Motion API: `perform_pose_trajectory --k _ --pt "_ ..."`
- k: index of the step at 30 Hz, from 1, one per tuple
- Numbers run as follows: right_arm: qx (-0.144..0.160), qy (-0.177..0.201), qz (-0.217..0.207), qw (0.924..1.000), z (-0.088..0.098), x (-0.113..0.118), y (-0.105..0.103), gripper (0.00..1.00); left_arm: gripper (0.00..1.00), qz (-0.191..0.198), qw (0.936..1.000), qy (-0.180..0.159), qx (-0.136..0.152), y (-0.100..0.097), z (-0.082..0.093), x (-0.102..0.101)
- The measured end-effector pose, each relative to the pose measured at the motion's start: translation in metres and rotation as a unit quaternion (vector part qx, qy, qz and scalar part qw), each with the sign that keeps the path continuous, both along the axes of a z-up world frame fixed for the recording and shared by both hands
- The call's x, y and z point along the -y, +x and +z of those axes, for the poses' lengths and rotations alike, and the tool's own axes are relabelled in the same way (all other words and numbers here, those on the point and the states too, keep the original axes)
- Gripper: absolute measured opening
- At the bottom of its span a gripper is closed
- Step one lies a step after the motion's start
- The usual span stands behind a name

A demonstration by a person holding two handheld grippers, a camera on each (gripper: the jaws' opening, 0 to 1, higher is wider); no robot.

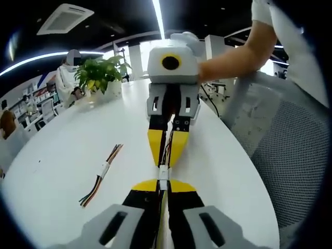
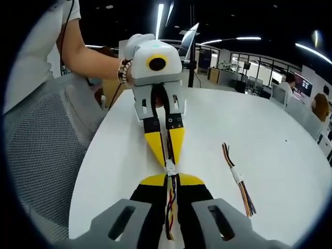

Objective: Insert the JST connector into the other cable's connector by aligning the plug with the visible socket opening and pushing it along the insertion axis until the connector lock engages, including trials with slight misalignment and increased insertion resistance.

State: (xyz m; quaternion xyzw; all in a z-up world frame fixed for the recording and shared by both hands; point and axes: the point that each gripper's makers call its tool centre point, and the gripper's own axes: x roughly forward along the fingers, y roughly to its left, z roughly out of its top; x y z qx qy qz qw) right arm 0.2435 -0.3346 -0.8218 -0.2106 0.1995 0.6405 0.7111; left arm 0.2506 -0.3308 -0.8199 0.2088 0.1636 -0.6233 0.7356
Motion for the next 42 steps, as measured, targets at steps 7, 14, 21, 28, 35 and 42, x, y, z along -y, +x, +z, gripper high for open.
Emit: perform_pose_trajectory --k 7,14,21,28,35,42 --pt "-0.001 -0.006 -0.001 1.0 -0.002 0.003 0.0 0.03 0.0 -0.001 1.0 -0.005 -0.002 -0.001 0.002 0.002" --pt "0.003 -0.007 -0.003 1.0 -0.002 0.003 0.002 0.03 0.0 0.002 1.0 -0.003 0.002 0.001 0.001 0.002" --pt "0.026 -0.011 -0.019 0.9994 -0.003 0.005 0.013 0.04 0.0 0.019 0.9997 0.005 0.013 0.013 -0.005 0.005" --pt "0.051 -0.021 -0.036 0.9978 -0.007 0.007 0.023 0.04 0.0 0.038 0.9984 0.013 0.039 0.022 -0.007 0.007" --pt "0.087 -0.036 -0.048 0.9944 -0.011 0.006 0.035 0.04 0.0 0.065 0.9962 0.019 0.056 0.036 -0.011 0.005" --pt "0.107 -0.039 -0.071 0.991 -0.018 0.009 0.046 0.04 0.0 0.097 0.9929 0.023 0.064 0.048 -0.016 0.007"
